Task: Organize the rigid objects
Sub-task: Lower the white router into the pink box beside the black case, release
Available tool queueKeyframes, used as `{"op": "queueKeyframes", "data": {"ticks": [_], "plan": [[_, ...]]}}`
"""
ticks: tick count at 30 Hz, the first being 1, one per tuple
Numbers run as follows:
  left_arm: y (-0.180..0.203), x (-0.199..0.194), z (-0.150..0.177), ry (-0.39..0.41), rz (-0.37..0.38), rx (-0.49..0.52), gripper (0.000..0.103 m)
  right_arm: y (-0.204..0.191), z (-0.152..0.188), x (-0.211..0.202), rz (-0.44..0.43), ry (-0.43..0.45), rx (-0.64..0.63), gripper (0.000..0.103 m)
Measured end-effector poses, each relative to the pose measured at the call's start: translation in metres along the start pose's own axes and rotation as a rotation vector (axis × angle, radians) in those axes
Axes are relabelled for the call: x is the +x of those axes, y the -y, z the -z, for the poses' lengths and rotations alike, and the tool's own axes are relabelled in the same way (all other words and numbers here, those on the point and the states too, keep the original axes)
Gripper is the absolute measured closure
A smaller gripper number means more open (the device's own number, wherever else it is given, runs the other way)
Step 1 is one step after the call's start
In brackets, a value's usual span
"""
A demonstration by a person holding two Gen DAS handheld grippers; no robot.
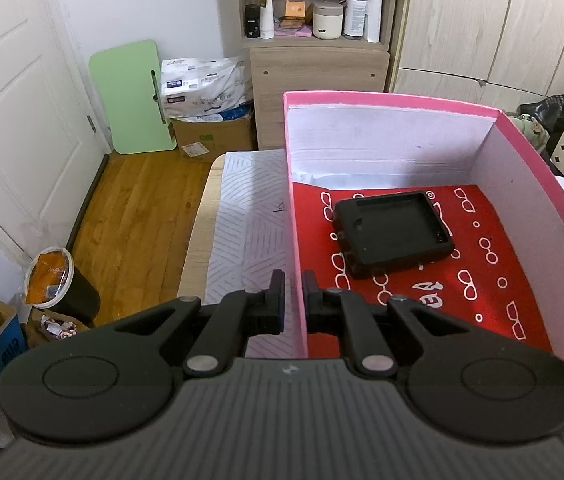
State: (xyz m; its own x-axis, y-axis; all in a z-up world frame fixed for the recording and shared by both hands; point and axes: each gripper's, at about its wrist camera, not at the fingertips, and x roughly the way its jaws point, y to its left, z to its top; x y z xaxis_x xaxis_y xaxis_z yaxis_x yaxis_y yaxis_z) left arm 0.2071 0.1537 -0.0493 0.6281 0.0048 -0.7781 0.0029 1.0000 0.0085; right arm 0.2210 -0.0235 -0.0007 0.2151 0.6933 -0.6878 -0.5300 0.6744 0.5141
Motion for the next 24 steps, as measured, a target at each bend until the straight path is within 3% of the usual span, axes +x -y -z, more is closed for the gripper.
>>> {"op": "queueKeyframes", "data": {"ticks": [5, 8, 12, 19, 24], "plan": [[-0.003, 0.0, 0.0, -0.004, 0.007, -0.026, 0.091, -0.01, -0.013, 0.06, 0.153, -0.112, -0.102, 0.035], [-0.006, 0.001, 0.0, -0.004, 0.015, -0.045, 0.09, 0.005, -0.015, 0.082, 0.154, -0.192, -0.056, 0.037], [-0.008, 0.004, -0.001, -0.011, 0.038, -0.057, 0.09, 0.016, -0.02, 0.091, 0.173, -0.214, -0.007, 0.038], [-0.01, 0.004, 0.001, -0.009, 0.055, -0.067, 0.09, 0.049, -0.02, 0.105, 0.107, -0.246, 0.27, 0.038], [-0.008, 0.003, 0.001, -0.009, 0.044, -0.06, 0.09, 0.067, -0.018, 0.11, 0.038, -0.188, 0.451, 0.038]]}}
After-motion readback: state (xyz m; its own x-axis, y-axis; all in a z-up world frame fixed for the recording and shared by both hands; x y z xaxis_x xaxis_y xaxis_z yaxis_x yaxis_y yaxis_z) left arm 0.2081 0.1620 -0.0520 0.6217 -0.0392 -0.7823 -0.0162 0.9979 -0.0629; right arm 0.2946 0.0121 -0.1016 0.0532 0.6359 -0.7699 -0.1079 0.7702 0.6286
